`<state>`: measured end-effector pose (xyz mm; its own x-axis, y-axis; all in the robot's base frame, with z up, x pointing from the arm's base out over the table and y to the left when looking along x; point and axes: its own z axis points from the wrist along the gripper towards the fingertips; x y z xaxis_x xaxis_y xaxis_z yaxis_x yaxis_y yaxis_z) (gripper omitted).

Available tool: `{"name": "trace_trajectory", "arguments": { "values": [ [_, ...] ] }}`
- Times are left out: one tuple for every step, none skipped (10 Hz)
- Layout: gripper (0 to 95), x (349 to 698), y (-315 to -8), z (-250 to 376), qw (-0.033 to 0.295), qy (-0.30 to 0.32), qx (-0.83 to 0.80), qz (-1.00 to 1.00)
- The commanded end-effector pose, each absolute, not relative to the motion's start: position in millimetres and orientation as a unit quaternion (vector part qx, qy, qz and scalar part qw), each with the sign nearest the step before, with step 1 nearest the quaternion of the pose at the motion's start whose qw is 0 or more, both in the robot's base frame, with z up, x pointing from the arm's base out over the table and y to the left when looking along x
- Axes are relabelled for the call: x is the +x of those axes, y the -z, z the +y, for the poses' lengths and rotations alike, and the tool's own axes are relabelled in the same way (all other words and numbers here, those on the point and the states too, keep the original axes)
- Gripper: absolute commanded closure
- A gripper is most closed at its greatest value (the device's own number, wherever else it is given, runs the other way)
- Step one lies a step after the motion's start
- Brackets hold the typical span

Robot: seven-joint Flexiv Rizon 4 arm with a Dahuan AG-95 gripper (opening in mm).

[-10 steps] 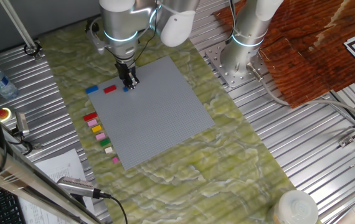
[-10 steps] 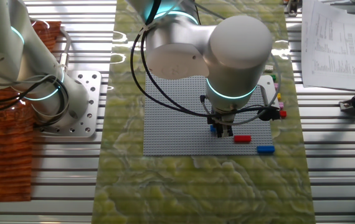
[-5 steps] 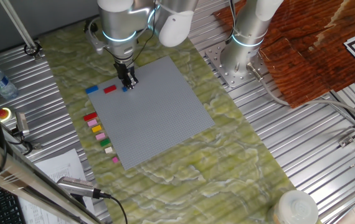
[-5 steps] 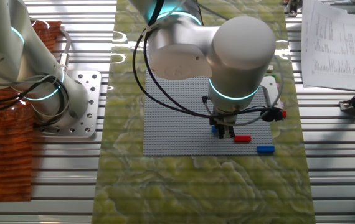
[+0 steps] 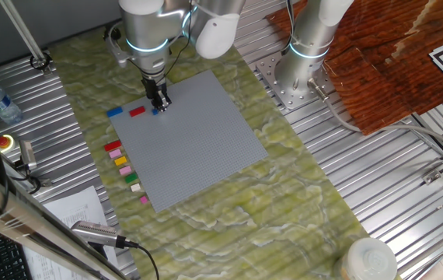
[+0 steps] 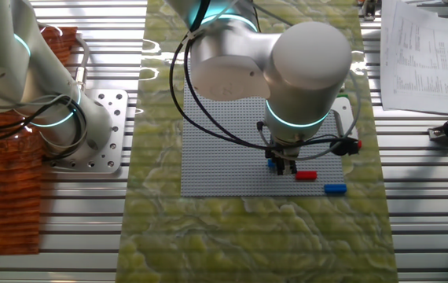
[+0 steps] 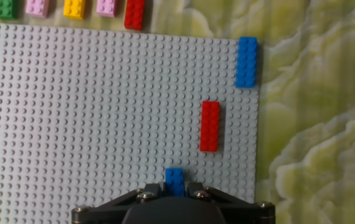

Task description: Stack small Lego blocks randomly, one at a time

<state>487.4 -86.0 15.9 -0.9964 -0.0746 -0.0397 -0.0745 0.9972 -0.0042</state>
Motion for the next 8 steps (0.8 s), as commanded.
{"name": "trace_trajectory", "arguments": {
  "values": [
    [95.0,487.6,-14.5,-85.8,0.018,-0.002,-0.035,0.999],
    [95.0,487.6,-13.8,-85.9,0.018,-0.003,-0.034,0.999],
    [95.0,486.9,-13.6,-85.9,0.018,-0.004,-0.033,0.999],
    [95.0,485.8,-13.1,-85.5,0.019,-0.007,-0.032,0.999],
    [95.0,485.4,-13.0,-85.3,0.019,-0.007,-0.028,0.999],
    [95.0,485.4,-13.0,-85.3,0.019,-0.007,-0.026,0.999],
    [95.0,485.4,-12.7,-85.3,0.018,-0.007,-0.024,1.0],
    [95.0,485.5,-12.1,-85.4,0.019,-0.006,-0.023,1.0]
  ]
}}
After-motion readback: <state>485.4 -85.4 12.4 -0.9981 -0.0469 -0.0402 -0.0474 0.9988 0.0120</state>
